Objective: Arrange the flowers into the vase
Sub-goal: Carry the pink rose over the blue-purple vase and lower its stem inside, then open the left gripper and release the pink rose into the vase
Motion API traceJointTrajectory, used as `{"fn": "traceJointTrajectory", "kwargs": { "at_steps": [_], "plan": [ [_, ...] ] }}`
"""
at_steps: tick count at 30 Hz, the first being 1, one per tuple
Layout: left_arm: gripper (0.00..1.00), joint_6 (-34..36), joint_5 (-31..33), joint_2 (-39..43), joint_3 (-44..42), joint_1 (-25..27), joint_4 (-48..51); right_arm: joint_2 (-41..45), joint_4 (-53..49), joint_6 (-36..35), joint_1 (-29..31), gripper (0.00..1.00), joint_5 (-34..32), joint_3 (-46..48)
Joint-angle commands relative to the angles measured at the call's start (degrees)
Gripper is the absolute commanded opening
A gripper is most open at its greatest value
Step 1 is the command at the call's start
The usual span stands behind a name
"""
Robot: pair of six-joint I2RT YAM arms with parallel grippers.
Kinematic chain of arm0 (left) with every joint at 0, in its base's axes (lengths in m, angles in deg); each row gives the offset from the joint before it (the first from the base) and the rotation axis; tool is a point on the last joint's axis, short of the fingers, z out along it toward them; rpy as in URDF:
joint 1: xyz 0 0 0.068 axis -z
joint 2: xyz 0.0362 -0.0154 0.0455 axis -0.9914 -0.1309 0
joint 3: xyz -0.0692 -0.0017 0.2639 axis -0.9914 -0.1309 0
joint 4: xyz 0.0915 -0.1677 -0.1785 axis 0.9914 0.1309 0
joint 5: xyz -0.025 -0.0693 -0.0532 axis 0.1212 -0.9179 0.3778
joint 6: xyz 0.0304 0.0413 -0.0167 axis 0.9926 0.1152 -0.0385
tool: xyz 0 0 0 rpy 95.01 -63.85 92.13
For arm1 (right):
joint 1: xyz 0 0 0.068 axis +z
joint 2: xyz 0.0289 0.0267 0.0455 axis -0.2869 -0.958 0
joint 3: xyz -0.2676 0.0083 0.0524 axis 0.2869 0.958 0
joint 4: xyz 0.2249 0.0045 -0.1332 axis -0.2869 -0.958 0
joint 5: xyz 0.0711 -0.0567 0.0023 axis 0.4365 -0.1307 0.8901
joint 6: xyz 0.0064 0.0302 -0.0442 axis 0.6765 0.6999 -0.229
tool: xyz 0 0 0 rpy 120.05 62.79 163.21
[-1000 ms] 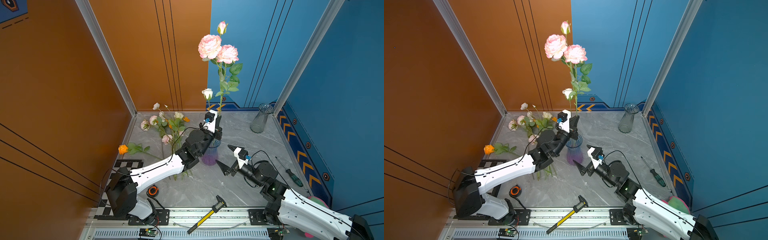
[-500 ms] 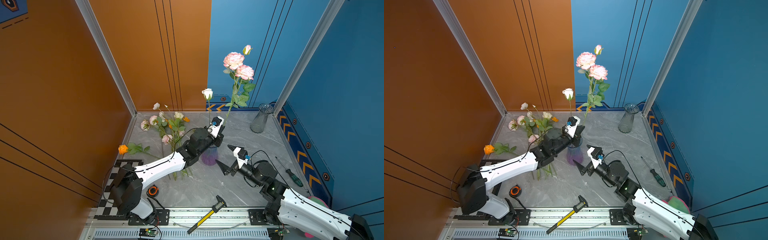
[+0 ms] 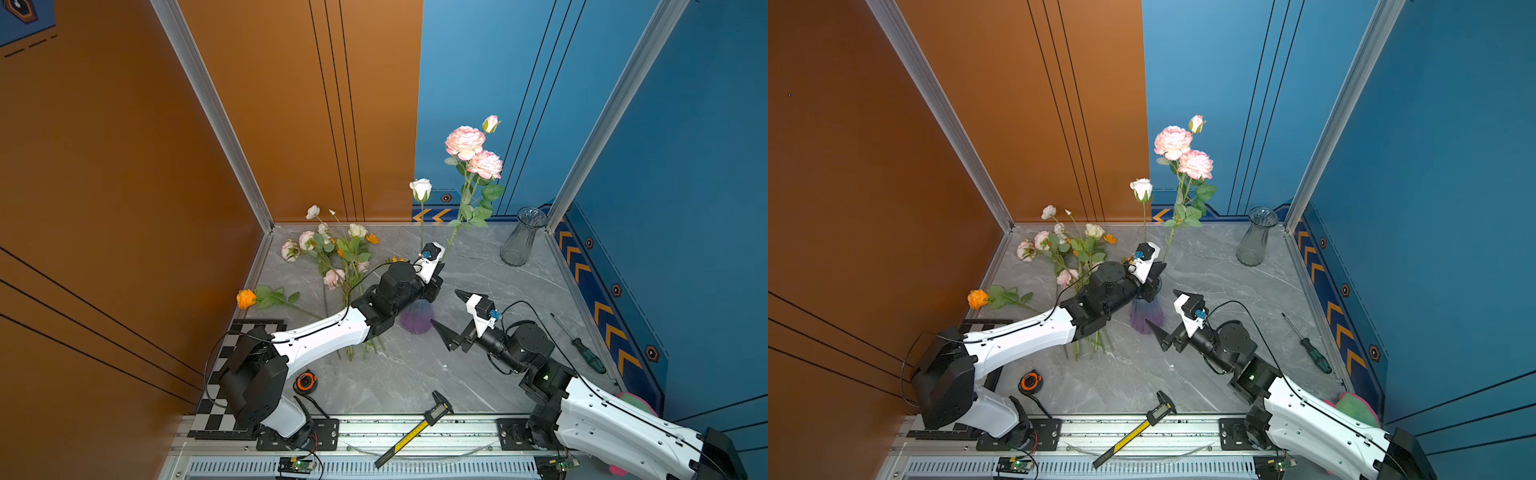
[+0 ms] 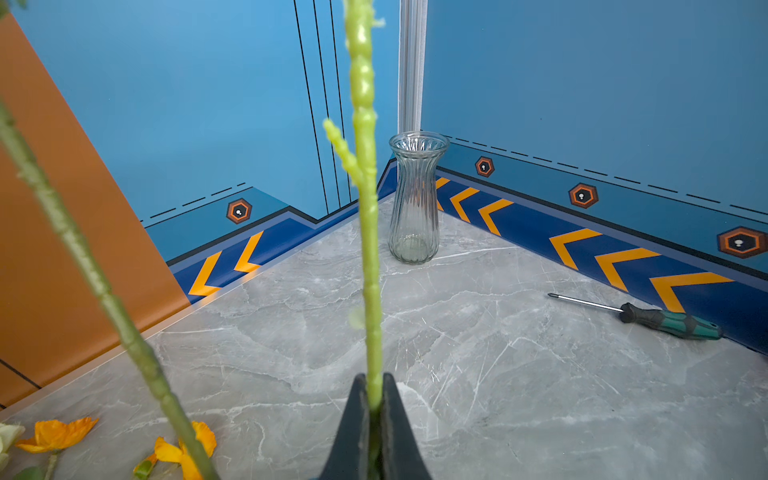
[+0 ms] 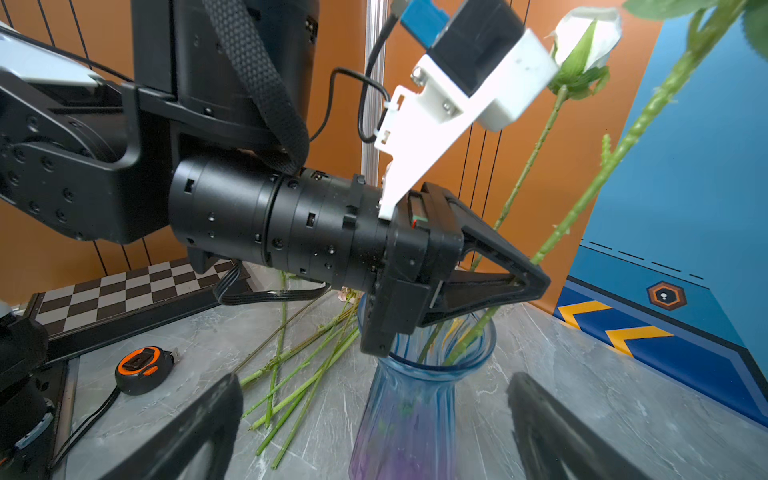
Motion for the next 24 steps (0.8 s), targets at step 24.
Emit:
{"fn": "traceJointTrajectory", "kwargs": {
  "at_steps": [24],
  "plan": [
    [0.29,-2.8,-1.2,7.2,-5.7,-0.5,2.0,-0.5,0.9,0.6,-0.2,1.00,0.9,-0.1]
  ]
}}
